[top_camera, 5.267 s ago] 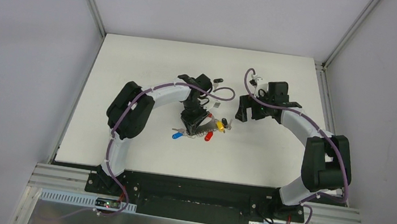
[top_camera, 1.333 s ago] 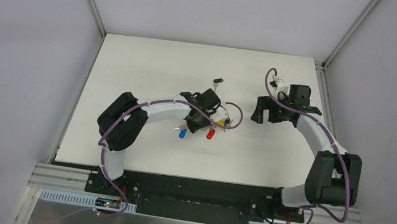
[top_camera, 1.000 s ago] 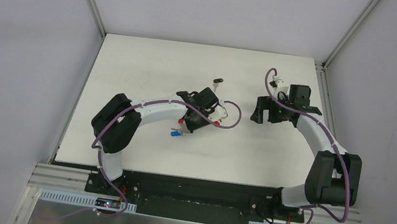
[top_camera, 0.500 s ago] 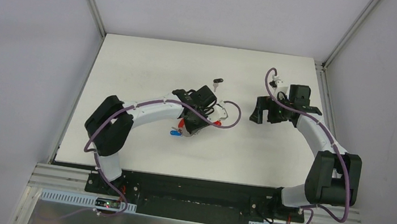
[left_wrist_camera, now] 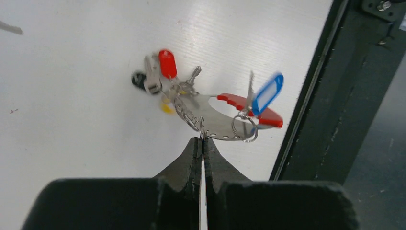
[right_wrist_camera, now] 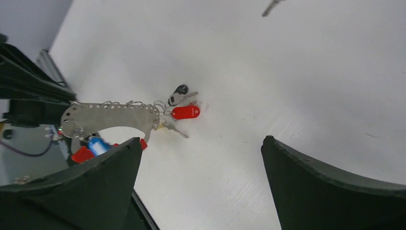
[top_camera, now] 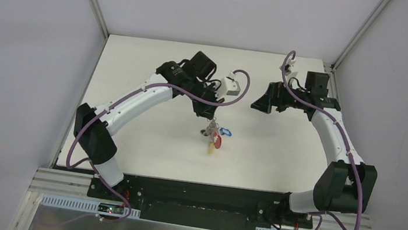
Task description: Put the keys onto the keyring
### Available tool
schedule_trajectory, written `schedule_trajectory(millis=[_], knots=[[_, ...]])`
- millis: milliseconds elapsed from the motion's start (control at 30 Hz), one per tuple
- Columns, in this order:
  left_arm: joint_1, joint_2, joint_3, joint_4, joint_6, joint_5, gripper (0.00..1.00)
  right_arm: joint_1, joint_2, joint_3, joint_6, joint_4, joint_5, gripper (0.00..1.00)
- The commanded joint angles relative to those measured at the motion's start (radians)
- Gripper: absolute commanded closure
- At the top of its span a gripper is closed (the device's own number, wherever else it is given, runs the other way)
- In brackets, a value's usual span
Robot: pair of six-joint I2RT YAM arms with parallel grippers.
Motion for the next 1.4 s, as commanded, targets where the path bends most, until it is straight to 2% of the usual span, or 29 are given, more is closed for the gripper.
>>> schedule_trajectory(millis=[0,267,600,967,1167,1367], knots=[[0.028,-0.009,0.126,-0.118,0.027,0.202,1.00,0.009,-0.022,0.061,0.063,-0.002,-0.290,0.02],[0.041,0.029,0.266,-0.161,-0.022,0.371,1.00,0.152,0.023,0.142,0.100,0.005,-0.408,0.23],[0.041,0.050,0.300,-0.148,-0.063,0.391,1.00,0.233,0.049,0.188,0.070,-0.015,-0.493,0.45],[0.044,0.054,0.284,-0.088,-0.127,0.391,1.00,0.261,0.024,0.121,0.002,-0.065,-0.523,0.49],[0.067,0.025,0.219,0.043,-0.232,0.418,1.00,0.267,0.023,0.082,0.051,0.004,-0.544,0.49],[0.078,0.034,0.216,0.059,-0.264,0.465,1.00,0.275,0.033,0.055,0.137,0.108,-0.538,0.51]])
